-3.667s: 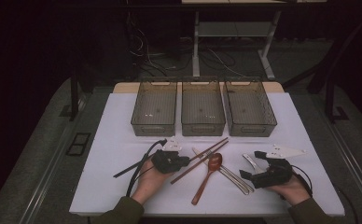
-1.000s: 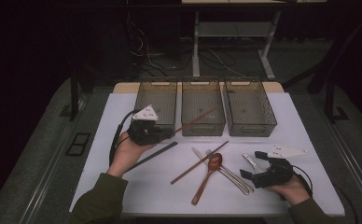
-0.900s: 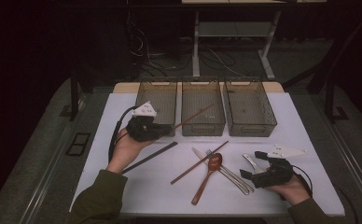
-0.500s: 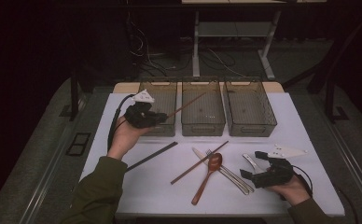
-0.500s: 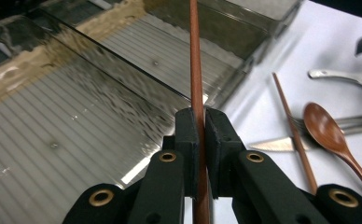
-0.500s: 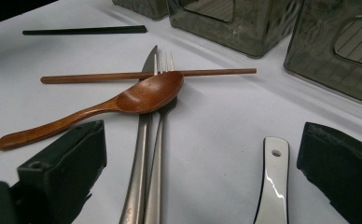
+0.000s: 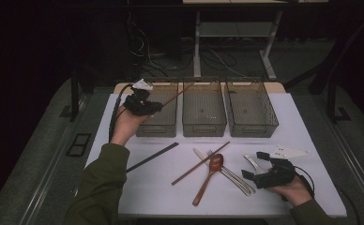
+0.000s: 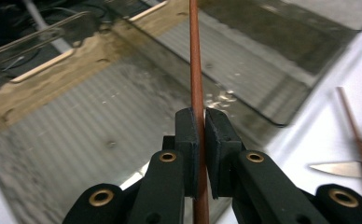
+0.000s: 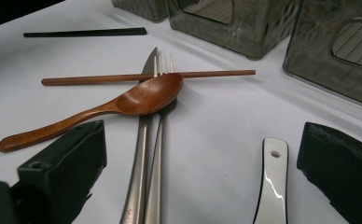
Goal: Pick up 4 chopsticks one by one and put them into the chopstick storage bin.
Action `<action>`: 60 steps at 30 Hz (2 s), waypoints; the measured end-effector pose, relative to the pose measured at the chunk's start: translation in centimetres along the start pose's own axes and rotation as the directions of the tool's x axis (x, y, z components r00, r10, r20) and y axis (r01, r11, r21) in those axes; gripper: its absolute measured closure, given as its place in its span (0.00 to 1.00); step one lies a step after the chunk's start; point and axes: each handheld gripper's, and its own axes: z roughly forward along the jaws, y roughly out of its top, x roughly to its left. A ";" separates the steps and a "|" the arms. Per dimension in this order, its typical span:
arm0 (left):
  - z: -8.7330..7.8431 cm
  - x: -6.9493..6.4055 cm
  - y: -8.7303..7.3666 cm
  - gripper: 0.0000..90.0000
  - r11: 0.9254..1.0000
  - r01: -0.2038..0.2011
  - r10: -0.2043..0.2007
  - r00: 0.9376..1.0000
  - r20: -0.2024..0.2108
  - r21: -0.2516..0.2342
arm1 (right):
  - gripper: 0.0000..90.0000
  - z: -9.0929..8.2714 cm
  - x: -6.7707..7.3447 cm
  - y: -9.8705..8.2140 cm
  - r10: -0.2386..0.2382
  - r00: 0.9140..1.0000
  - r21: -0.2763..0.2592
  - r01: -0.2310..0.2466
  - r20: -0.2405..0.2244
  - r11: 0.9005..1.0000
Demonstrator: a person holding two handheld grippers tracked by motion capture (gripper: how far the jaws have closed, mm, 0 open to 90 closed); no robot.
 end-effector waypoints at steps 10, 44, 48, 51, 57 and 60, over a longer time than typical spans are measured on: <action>1.0 1.9 0.2 0.92 0.999 0.042 -0.041 0.996 -0.076 0.021 | 0.01 0.0 0.0 0.0 -0.002 1.000 0.000 0.002 0.000 1.000; 3.0 4.6 -2.3 0.77 0.980 0.195 -0.186 0.973 -0.133 0.052 | 0.01 0.0 0.1 -0.1 -0.006 1.000 0.006 0.006 0.001 1.000; 2.8 4.5 -2.1 0.68 0.979 0.199 -0.193 0.974 -0.116 0.041 | 0.01 0.0 0.1 -0.1 -0.006 1.000 0.008 0.006 -0.001 1.000; 2.6 4.2 -2.0 0.63 0.980 0.198 -0.195 0.976 -0.092 0.022 | 0.01 0.0 0.1 -0.1 -0.005 1.000 0.007 0.005 -0.001 1.000; 2.2 3.6 -2.1 0.53 0.985 0.173 -0.173 0.983 -0.053 -0.014 | 0.01 0.0 0.1 -0.1 -0.005 1.000 0.006 0.005 -0.001 1.000; 1.7 3.2 -2.2 0.50 0.989 0.147 -0.148 0.987 -0.055 -0.022 | 0.01 0.0 0.1 -0.1 -0.005 1.000 0.006 0.005 -0.001 1.000</action>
